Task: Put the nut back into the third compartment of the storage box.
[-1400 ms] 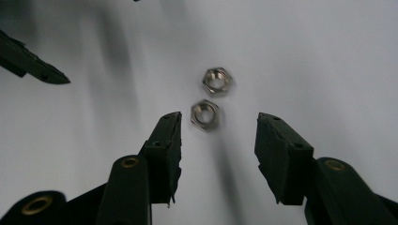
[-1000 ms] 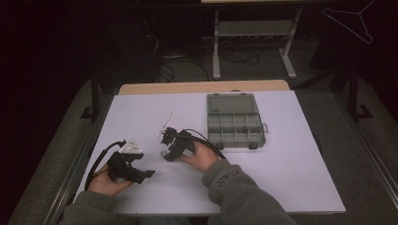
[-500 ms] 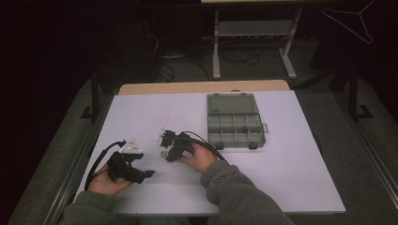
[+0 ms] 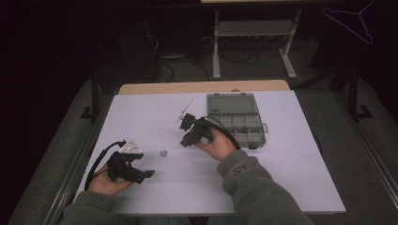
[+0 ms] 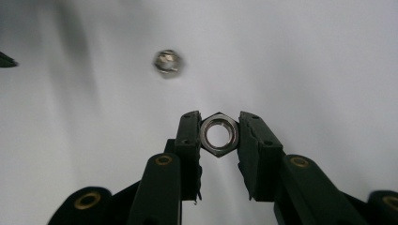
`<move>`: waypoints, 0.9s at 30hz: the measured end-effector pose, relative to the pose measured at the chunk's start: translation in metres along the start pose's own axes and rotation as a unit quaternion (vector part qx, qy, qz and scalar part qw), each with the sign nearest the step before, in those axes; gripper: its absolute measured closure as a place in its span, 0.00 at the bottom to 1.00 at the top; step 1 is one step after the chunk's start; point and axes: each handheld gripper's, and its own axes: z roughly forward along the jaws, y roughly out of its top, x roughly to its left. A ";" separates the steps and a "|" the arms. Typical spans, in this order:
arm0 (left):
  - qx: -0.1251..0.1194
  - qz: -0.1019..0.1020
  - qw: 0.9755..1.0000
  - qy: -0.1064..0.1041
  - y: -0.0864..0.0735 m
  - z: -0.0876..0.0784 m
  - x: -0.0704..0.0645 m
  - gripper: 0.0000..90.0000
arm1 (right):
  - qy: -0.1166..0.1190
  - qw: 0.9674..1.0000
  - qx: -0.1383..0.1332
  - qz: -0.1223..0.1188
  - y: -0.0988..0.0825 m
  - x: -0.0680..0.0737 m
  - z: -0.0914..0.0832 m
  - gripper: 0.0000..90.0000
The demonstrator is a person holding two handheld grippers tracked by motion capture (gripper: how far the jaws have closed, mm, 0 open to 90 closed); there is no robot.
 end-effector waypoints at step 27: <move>0.003 0.003 1.000 -0.001 0.001 0.000 0.000 0.22 | -0.101 0.979 -0.011 0.175 -0.102 -0.123 -0.086 0.77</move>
